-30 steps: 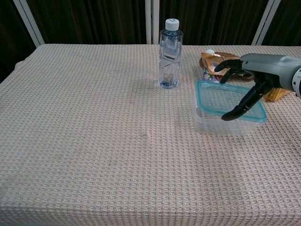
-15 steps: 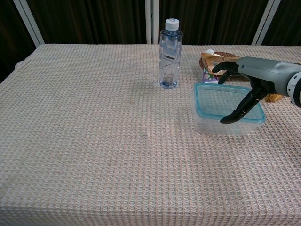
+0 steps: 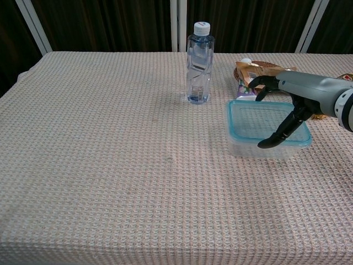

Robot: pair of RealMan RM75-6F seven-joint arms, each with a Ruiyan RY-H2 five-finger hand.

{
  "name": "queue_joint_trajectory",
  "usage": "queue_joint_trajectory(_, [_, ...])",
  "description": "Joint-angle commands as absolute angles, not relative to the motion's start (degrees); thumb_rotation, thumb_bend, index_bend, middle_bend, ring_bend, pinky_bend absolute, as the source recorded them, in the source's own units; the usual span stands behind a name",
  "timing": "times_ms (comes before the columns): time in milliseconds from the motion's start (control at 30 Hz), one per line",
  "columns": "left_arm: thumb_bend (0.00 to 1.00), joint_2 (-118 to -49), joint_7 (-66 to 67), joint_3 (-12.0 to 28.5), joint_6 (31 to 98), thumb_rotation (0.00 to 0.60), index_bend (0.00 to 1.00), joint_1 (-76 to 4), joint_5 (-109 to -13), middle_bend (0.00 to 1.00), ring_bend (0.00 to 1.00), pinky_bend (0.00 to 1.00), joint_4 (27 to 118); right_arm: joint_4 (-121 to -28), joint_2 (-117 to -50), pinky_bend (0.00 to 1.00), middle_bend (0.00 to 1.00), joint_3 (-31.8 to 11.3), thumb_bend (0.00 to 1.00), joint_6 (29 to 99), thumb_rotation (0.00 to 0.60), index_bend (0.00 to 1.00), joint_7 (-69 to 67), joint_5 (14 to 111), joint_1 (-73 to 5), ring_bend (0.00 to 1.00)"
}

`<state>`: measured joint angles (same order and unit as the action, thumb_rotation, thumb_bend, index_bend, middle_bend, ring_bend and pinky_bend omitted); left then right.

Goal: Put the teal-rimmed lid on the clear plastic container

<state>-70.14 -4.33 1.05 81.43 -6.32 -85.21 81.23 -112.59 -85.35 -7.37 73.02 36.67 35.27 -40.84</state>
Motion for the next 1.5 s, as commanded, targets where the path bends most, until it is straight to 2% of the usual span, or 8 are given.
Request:
queue_joint_trajectory(33, [0.00,-70.22,-4.45,1.02,81.48,0.600,0.03,-6.24,-85.17,0.00,0.00,0.07,81.11,-112.42,-85.38,0.00,0.35,-7.28,0.00,72.91,0.600,0.07,36.67,35.49,-40.73,0.04])
queue_joint_trajectory(433, [0.00,-70.50,-4.56,0.89,81.77,0.600,0.03,-5.96,-85.23,0.00,0.00,0.07,80.80,-111.40,-85.14,0.00,0.34,-6.88,0.00,71.31,0.600,0.07,35.82,36.90,-40.17,0.03])
queue_joint_trajectory(833, [0.00,-70.64,-4.54,0.95,81.77,0.600,0.03,-5.98,-85.26,0.00,0.00,0.07,80.67,-111.51,-84.90,0.00,0.23,-6.68,0.00,70.93,0.600,0.00,35.57,37.86,-39.67,0.01])
queue_joint_trajectory(1267, [0.00,-70.78,-4.08,1.09,81.98,0.600,0.03,-5.94,-85.20,0.00,0.00,0.07,80.77,-112.13,-84.26,0.00,0.15,-6.40,0.00,70.21,0.600,0.00,36.21,38.04,-39.71,0.00])
queue_joint_trajectory(1500, [0.00,-70.76,-4.08,1.09,82.12,0.600,0.03,-5.83,-85.18,0.00,0.00,0.07,80.82,-113.01,-83.72,0.00,0.06,-5.90,0.00,70.09,0.600,0.00,37.18,38.26,-39.93,0.00])
